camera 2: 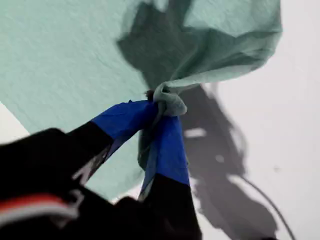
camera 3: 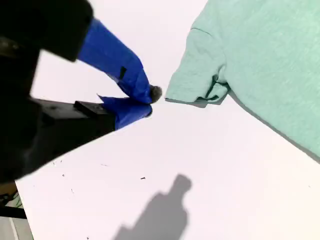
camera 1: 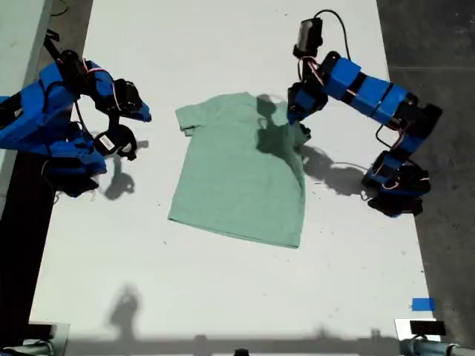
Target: Fold t-shirt
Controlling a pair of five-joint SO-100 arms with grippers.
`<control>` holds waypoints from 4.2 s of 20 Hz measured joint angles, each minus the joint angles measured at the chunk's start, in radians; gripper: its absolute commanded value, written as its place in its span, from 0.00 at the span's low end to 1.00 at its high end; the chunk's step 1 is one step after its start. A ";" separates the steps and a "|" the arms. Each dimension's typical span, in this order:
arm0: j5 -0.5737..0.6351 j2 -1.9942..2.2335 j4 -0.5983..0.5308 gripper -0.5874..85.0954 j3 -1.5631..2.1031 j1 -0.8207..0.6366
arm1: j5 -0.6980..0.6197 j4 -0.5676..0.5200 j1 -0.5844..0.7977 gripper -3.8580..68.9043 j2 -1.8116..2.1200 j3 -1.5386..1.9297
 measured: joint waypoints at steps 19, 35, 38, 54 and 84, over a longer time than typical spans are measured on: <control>0.000 0.060 0.000 0.07 0.044 0.000 | 0.049 0.167 -0.061 0.39 -0.224 -0.448; 0.181 -0.298 -0.137 0.24 -0.087 -0.115 | 0.166 0.167 -0.035 0.19 0.881 0.588; 0.242 -0.482 -0.172 0.25 -0.192 -0.167 | 0.195 0.167 -0.051 0.19 0.980 0.635; 0.264 -1.167 -0.321 0.26 -0.517 -0.256 | 0.222 0.167 -0.110 0.19 1.042 0.653; 0.129 -1.356 -0.146 0.01 -1.163 -0.091 | 0.278 0.167 -0.155 0.17 1.134 0.726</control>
